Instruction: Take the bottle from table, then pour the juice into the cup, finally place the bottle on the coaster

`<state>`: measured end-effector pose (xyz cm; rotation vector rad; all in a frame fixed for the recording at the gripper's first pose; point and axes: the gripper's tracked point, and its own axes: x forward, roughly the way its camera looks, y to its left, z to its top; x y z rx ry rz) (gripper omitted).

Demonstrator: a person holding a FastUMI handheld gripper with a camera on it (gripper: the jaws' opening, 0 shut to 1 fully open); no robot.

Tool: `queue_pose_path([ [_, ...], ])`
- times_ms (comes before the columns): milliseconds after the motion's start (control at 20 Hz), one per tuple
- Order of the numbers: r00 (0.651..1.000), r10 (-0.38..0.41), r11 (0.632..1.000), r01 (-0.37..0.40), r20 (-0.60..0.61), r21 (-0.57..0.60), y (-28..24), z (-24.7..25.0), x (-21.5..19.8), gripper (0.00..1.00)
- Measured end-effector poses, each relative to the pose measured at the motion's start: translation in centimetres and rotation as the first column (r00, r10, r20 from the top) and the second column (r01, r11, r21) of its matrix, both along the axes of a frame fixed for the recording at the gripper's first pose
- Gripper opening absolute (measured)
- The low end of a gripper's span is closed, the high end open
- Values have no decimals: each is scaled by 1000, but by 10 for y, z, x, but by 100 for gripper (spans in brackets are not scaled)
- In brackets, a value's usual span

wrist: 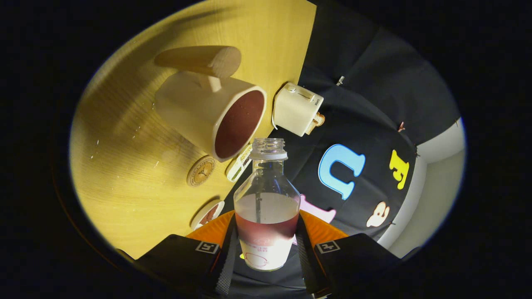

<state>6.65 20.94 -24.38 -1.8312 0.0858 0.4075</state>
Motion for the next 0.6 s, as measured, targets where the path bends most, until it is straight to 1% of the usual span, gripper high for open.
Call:
queue_pose_path([
  [150,998,-62,988,66,-34,139,-8,-1,-2,69],
  [250,996,-78,963,89,-54,254,-6,3,-5,70],
  [300,994,-84,944,101,-67,315,-5,4,-7,70],
  [400,989,-108,893,141,-100,427,-5,4,-6,70],
  [500,982,-120,830,180,-145,528,-1,-1,-7,70],
  [550,977,-128,792,205,-172,575,0,-4,-8,70],
  [600,968,-126,743,237,-217,626,1,-9,-11,70],
])
